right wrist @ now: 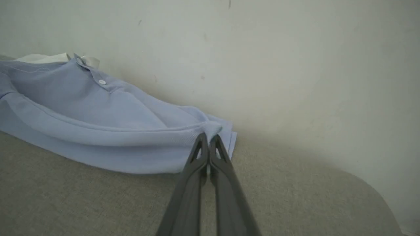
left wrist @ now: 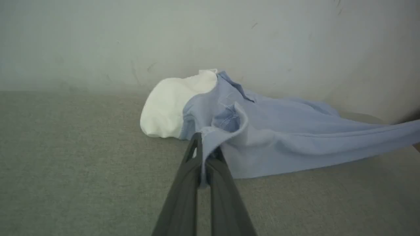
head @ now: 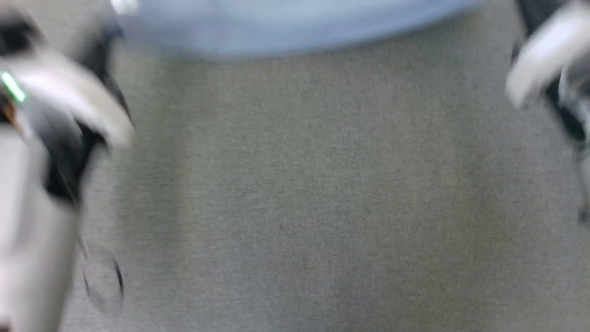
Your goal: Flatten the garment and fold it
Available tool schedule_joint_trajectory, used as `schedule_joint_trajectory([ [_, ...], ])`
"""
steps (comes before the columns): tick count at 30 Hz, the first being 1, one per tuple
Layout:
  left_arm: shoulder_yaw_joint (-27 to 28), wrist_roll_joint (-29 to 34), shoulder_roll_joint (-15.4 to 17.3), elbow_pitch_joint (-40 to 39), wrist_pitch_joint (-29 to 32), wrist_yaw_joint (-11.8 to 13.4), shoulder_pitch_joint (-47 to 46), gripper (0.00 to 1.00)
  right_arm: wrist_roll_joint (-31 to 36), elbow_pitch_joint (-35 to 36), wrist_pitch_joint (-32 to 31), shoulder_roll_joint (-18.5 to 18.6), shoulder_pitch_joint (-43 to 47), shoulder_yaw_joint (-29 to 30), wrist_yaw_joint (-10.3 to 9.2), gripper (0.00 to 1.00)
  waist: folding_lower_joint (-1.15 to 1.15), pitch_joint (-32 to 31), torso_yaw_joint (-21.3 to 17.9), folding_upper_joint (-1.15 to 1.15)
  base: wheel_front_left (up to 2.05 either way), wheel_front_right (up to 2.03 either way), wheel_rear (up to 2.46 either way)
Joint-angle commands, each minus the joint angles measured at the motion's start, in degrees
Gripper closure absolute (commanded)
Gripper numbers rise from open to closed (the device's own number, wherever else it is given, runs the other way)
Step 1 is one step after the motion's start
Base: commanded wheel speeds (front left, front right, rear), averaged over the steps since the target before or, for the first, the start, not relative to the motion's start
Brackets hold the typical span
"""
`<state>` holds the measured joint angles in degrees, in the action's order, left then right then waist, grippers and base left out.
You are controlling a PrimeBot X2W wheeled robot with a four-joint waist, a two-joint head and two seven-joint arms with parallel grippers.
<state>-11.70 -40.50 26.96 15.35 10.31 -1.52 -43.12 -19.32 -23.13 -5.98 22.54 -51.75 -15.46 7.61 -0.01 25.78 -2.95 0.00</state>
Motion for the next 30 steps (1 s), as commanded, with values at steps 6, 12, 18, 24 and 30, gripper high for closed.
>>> schedule_joint_trajectory([
  [6, -2.37, -5.29, 0.14, -15.63, 6.72, 3.19, 24.68, 1.00, -5.12, 10.60, -3.93, 2.63, 21.91, 2.04, -0.12, 1.00, 0.01, -8.85, 4.08, 0.00, 0.00, 0.00, 0.00],
  [12, -4.00, -8.00, -1.47, -23.08, 7.53, 6.62, 40.67, 1.00, -0.90, 14.70, -7.47, 0.12, 35.90, 7.87, -0.12, 1.00, 0.01, -11.58, 4.26, 0.00, 0.00, 0.00, 0.00],
  [18, -3.50, -10.33, -2.68, -22.39, 6.69, 8.59, 48.74, 1.00, 4.08, 14.10, -10.59, -2.98, 43.42, 14.27, -0.12, 1.00, 0.01, -13.42, 4.04, 0.00, 0.00, 0.00, 0.00],
  [24, -1.03, -11.81, -3.01, -20.20, 4.57, 10.06, 53.02, 1.00, 9.21, 14.48, -15.57, -8.67, 49.48, 23.74, -0.12, 1.00, 0.01, -14.76, 4.10, 0.00, 0.00, 0.00, 0.00],
  [30, -0.09, -12.60, -3.48, -20.90, 2.89, 10.49, 56.96, 1.00, 10.97, 17.10, -17.74, -12.29, 54.13, 27.69, -0.12, 1.00, 0.01, -15.34, 3.68, 0.00, 0.00, 0.00, 0.00],
])
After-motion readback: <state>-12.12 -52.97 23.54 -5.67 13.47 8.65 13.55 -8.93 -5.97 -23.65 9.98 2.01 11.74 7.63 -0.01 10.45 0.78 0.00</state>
